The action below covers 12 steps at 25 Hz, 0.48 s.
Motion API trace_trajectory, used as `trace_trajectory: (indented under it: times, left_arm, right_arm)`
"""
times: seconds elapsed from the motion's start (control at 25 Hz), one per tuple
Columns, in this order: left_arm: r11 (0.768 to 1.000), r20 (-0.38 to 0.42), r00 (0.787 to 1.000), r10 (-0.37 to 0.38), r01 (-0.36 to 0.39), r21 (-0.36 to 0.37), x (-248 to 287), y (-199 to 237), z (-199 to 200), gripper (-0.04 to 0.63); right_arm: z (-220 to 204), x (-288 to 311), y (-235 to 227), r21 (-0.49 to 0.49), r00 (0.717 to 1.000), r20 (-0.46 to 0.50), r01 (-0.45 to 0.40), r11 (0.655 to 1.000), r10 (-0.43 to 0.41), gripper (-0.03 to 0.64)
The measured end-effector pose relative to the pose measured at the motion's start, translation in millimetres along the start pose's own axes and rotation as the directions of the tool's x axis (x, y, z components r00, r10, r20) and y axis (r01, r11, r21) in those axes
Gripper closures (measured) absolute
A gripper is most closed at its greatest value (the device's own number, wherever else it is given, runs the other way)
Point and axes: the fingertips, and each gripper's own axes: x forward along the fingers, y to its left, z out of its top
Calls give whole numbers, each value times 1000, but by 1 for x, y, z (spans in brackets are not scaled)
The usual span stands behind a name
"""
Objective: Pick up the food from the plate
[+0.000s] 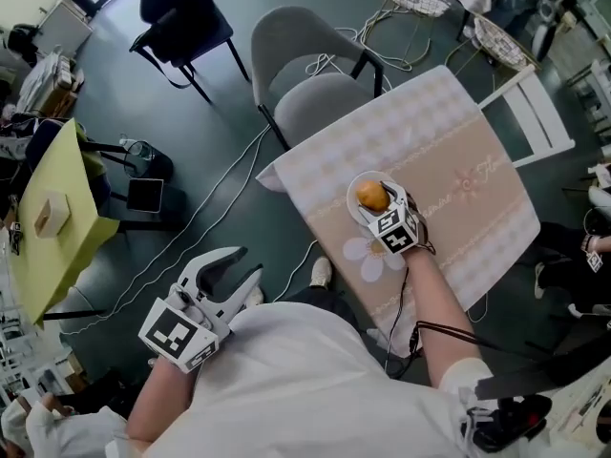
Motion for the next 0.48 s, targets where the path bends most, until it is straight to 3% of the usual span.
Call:
trace_trajectory:
  times: [0.48]
  left_arm:
    - [997, 53, 996, -73, 73, 3, -36, 15, -11, 462]
  right_arm:
    - [38, -51, 30, 109, 996, 51, 73, 991, -79, 266]
